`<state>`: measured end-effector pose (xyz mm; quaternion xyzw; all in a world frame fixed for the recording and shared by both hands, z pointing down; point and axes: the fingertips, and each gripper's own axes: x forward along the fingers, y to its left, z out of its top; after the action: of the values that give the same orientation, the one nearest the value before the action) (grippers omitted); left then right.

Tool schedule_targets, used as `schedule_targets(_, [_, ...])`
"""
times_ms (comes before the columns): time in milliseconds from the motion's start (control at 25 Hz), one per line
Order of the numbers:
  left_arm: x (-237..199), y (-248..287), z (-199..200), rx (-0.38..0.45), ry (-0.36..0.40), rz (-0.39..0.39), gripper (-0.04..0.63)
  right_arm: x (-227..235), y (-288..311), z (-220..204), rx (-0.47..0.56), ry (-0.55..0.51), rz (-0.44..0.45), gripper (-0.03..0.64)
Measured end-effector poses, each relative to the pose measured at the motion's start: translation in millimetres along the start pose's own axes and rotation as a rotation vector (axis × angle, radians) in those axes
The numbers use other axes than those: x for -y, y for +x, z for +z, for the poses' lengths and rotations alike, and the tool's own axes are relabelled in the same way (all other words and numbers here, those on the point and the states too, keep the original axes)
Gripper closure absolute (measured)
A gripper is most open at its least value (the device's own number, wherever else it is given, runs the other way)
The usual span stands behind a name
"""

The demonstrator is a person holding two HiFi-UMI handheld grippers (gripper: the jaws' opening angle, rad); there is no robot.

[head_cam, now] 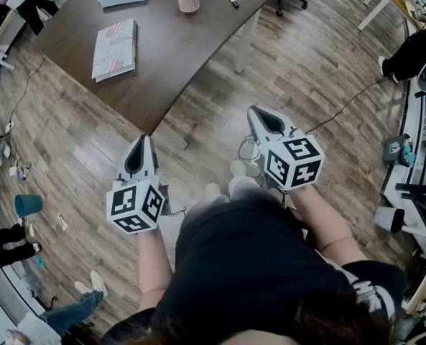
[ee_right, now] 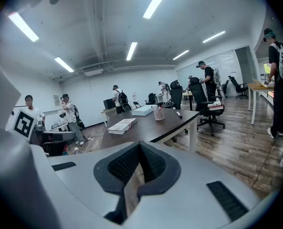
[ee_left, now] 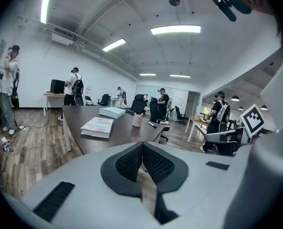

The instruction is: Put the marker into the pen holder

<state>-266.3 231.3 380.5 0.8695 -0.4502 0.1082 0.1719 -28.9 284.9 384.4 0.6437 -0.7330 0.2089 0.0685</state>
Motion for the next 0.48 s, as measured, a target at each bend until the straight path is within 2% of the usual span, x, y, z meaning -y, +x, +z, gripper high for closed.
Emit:
schedule_targets(240, [10,22,11,0.014,0.009,-0.006,0.568,12,18,10,0.000,0.006,0.038,0.598])
schedule_targets(480, [27,47,12,-0.007,0.007,-0.011,0.568,30,38,16,-0.019,0.014,0.089,0.598])
